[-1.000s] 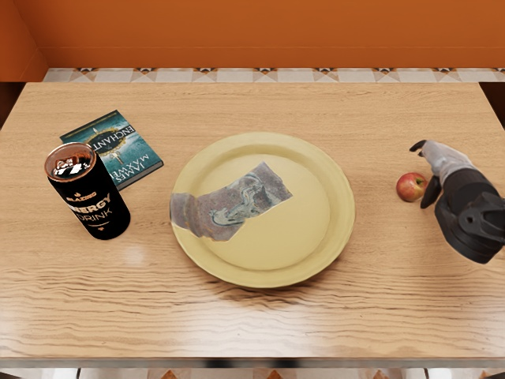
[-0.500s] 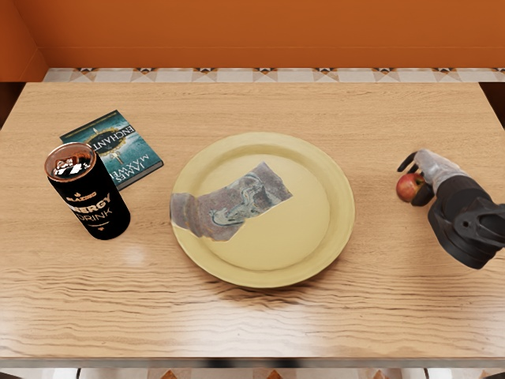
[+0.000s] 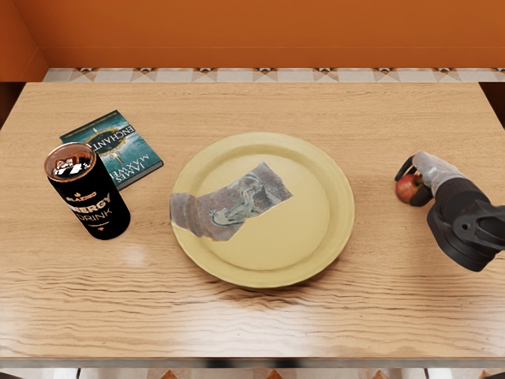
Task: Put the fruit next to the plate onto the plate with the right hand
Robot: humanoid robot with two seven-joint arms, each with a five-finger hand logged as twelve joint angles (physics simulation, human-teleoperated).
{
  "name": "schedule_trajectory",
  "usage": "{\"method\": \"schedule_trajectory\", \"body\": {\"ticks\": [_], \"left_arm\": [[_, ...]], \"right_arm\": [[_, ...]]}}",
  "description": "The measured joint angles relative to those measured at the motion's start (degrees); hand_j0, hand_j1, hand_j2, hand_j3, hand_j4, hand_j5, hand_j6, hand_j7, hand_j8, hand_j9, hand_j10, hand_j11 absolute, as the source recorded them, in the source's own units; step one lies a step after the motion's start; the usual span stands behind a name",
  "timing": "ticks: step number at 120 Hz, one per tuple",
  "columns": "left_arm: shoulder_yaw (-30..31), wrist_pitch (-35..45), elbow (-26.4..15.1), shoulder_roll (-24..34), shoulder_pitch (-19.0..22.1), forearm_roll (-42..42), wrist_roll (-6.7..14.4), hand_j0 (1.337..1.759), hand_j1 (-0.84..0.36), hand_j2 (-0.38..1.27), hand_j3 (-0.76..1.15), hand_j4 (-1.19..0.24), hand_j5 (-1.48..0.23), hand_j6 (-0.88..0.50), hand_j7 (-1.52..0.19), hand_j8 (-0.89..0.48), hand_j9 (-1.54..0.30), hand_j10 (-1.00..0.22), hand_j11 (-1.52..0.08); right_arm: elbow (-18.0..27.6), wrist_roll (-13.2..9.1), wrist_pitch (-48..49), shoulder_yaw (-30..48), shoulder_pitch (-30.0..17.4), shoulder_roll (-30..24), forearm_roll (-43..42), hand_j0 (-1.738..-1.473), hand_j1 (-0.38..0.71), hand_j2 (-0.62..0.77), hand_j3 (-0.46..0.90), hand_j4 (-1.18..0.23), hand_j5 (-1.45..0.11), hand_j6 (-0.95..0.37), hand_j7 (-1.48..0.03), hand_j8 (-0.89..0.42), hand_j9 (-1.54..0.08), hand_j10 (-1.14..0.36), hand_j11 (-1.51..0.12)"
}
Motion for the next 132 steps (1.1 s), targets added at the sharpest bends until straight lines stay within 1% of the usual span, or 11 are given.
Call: {"method": "schedule_trajectory", "body": {"ticks": [17,42,49,59,69,86,104,120,132], "left_arm": [[0.0,0.0,0.0,0.0,0.2,0.0,0.0,1.658,0.33,0.00,0.00,-0.02,-0.02,-0.02,-0.02,-0.02,-0.02,-0.02,-0.02],[0.0,0.0,0.0,0.0,0.2,0.0,0.0,1.658,0.33,0.00,0.00,-0.02,-0.02,-0.02,-0.02,-0.02,-0.02,-0.02,-0.02],[0.0,0.0,0.0,0.0,0.2,0.0,0.0,1.658,0.33,0.00,0.00,-0.02,-0.02,-0.02,-0.02,-0.02,-0.02,-0.02,-0.02],[0.1,0.0,0.0,0.0,0.2,0.0,0.0,1.658,0.33,0.00,0.00,-0.02,-0.02,-0.02,-0.02,-0.02,-0.02,-0.02,-0.02],[0.1,0.0,0.1,0.0,0.2,0.0,0.0,1.658,0.33,0.00,0.00,-0.02,-0.02,-0.02,-0.02,-0.02,-0.02,-0.02,-0.02],[0.1,0.0,0.1,0.0,0.5,0.0,0.0,1.658,0.33,0.00,0.00,-0.02,-0.02,-0.02,-0.02,-0.02,-0.02,-0.02,-0.02],[0.1,0.0,0.2,0.0,3.0,0.0,0.0,1.658,0.33,0.00,0.00,-0.02,-0.02,-0.02,-0.02,-0.02,-0.02,-0.02,-0.02],[0.0,0.0,0.2,0.0,4.5,0.0,0.0,1.658,0.33,0.00,0.00,-0.02,-0.02,-0.02,-0.02,-0.02,-0.02,-0.02,-0.02],[0.1,0.0,0.2,0.0,4.6,0.0,0.0,1.658,0.33,0.00,0.00,-0.02,-0.02,-0.02,-0.02,-0.02,-0.02,-0.02,-0.02]], "right_arm": [[0.4,0.1,-0.1,0.0,0.0,-0.1,0.0,-1.649,0.25,0.06,0.00,-0.66,-0.80,-0.39,-0.81,-0.37,-0.82,-0.61,-0.83],[0.8,0.1,-0.1,0.1,0.1,-0.3,0.0,-1.650,0.25,0.10,0.00,-0.68,-0.81,-0.40,-0.83,-0.38,-0.84,-0.62,-0.84],[1.1,0.1,-0.1,0.1,0.2,-0.5,0.0,-1.651,0.25,0.13,0.00,-0.70,-0.82,-0.42,-0.84,-0.40,-0.84,-0.64,-0.85],[1.7,0.1,0.0,0.4,0.6,-0.8,0.1,-1.652,0.24,0.19,0.00,-0.68,-0.83,-0.45,-0.84,-0.42,-0.85,-0.67,-0.85],[2.4,0.1,0.0,0.9,1.1,-1.1,0.1,-1.653,0.23,0.19,0.00,-0.67,-0.84,-0.46,-0.84,-0.43,-0.85,-0.67,-0.85],[5.3,0.1,0.0,1.2,3.0,-2.2,0.2,-1.654,0.23,0.18,0.00,-0.65,-0.85,-0.47,-0.84,-0.43,-0.86,-0.68,-0.86],[8.8,0.1,0.0,1.3,5.6,-3.4,0.3,-1.654,0.22,0.18,0.00,-0.64,-0.86,-0.47,-0.84,-0.43,-0.87,-0.67,-0.86],[12.0,0.1,0.1,1.4,8.8,-4.7,0.8,-1.656,0.23,0.20,0.00,-0.63,-0.87,-0.47,-0.84,-0.43,-0.87,-0.67,-0.87],[13.9,0.1,0.1,1.6,11.2,-5.2,1.2,-1.656,0.24,0.21,0.00,-0.63,-0.88,-0.46,-0.84,-0.42,-0.88,-0.66,-0.88]]}}
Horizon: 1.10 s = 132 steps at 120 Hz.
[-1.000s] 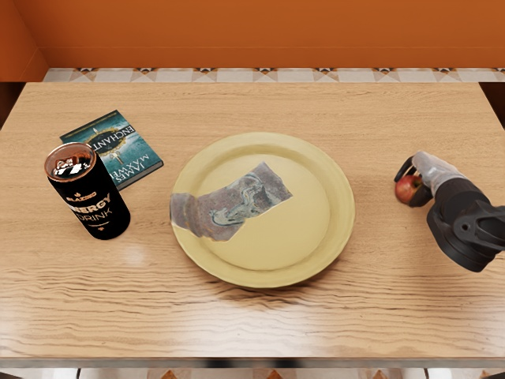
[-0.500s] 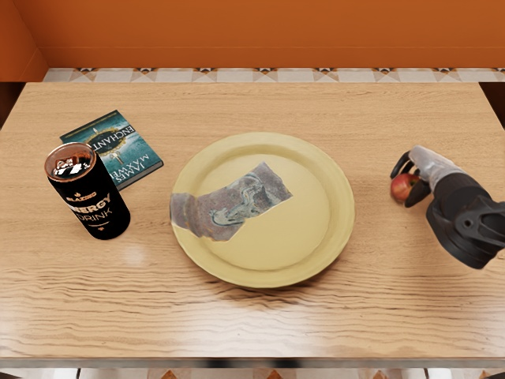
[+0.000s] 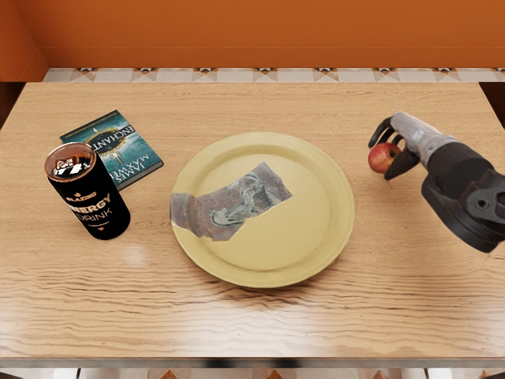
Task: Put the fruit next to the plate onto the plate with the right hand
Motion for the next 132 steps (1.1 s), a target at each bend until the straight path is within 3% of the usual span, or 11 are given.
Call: {"method": "schedule_trajectory", "body": {"ticks": [32,68,103,132], "left_arm": [[0.0,0.0,0.0,0.0,0.0,0.0,0.0,1.658,0.33,0.00,0.00,-0.02,-0.02,-0.02,-0.02,-0.02,-0.02,-0.02,-0.02],[0.0,0.0,0.0,0.0,0.1,0.0,0.0,1.658,0.33,0.00,0.00,-0.02,-0.02,-0.02,-0.02,-0.02,-0.02,-0.02,-0.02],[0.0,0.0,0.0,0.0,0.1,0.0,0.0,1.658,0.33,0.00,0.00,-0.02,-0.02,-0.02,-0.02,-0.02,-0.02,-0.02,-0.02],[0.0,0.0,0.0,0.0,0.0,0.0,0.0,1.658,0.33,0.00,0.00,-0.02,-0.02,-0.02,-0.02,-0.02,-0.02,-0.02,-0.02]], "right_arm": [[1.6,0.0,0.0,0.1,5.7,4.0,2.9,-1.658,0.26,0.28,0.00,-0.63,-0.91,-0.46,-0.86,-0.42,-0.90,-0.66,-0.90],[0.4,0.0,0.1,0.1,9.0,12.9,6.0,-1.658,0.33,0.57,0.00,-0.65,-0.96,-0.47,-0.90,-0.43,-0.95,-0.66,-0.95],[-3.4,0.0,0.2,0.1,10.0,21.3,8.1,-1.658,0.36,0.58,0.00,-0.65,-1.02,-0.42,-0.92,-0.37,-1.00,-0.66,-1.01],[-5.2,0.0,0.1,0.1,10.1,25.8,9.3,-1.657,0.31,0.56,0.00,-0.68,-1.01,-0.48,-0.94,-0.43,-1.00,-0.69,-1.00]]}}
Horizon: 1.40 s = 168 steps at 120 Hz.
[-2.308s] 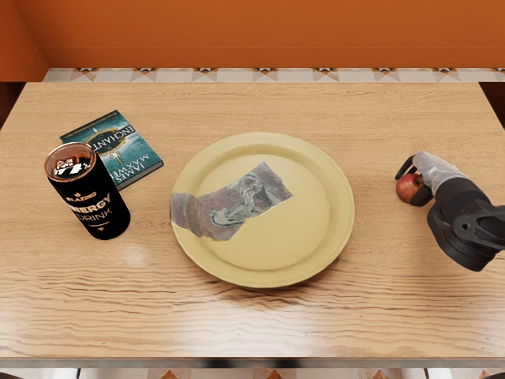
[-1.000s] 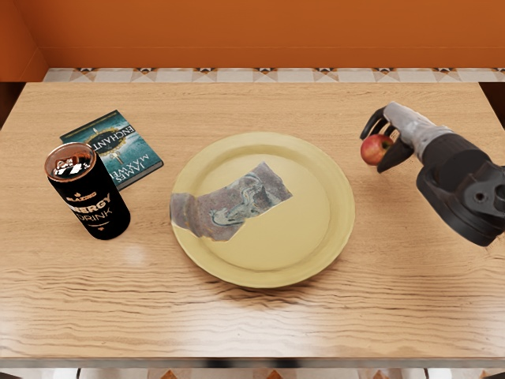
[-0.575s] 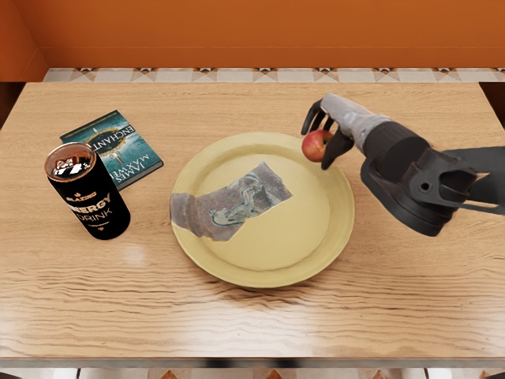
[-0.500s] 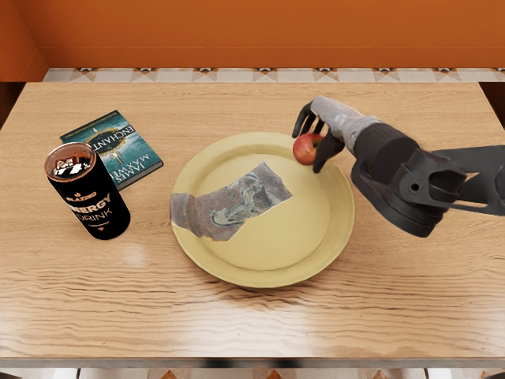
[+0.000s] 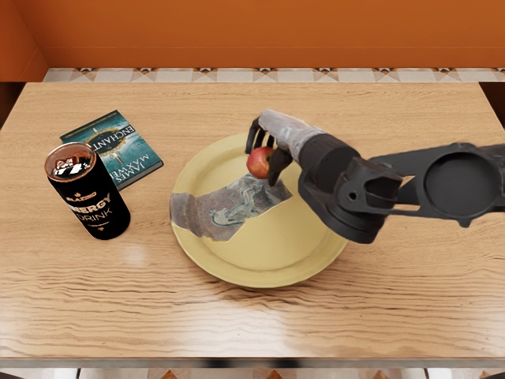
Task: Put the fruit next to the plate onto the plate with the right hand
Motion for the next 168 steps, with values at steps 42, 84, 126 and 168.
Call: {"method": "schedule_trajectory", "body": {"ticks": [42,84,126,168], "left_arm": [[0.0,0.0,0.0,0.0,0.0,0.0,0.0,1.658,0.33,0.00,0.00,-0.02,-0.02,-0.02,-0.02,-0.02,-0.02,-0.02,-0.02],[0.0,0.0,0.0,0.0,0.0,0.0,0.0,1.658,0.33,0.00,0.00,-0.02,-0.02,-0.02,-0.02,-0.02,-0.02,-0.02,-0.02],[0.0,0.0,0.0,0.0,0.0,0.0,0.0,1.658,0.33,0.00,0.00,-0.02,-0.02,-0.02,-0.02,-0.02,-0.02,-0.02,-0.02],[0.0,0.0,0.0,0.0,0.0,0.0,0.0,1.658,0.33,0.00,0.00,-0.02,-0.02,-0.02,-0.02,-0.02,-0.02,-0.02,-0.02]], "right_arm": [[-0.4,0.0,-0.2,-0.1,0.1,1.6,-0.2,-1.658,-0.07,0.22,0.00,-0.30,-0.43,-0.22,-0.41,-0.21,-0.42,-0.30,-0.43],[4.9,0.0,7.1,8.8,-0.6,-4.1,12.1,-1.658,-0.30,0.04,0.00,-0.05,-0.08,-0.04,-0.07,-0.04,-0.08,-0.05,-0.08],[4.7,0.0,57.8,39.8,-16.4,-23.4,44.4,-1.658,-0.34,0.01,0.00,-0.01,-0.01,-0.01,-0.01,-0.01,-0.01,-0.01,-0.01],[-7.3,0.0,69.4,44.9,-40.8,-39.1,62.4,-1.658,-0.35,0.00,0.00,0.00,0.00,0.00,0.00,0.00,0.00,0.00,0.00]]}}
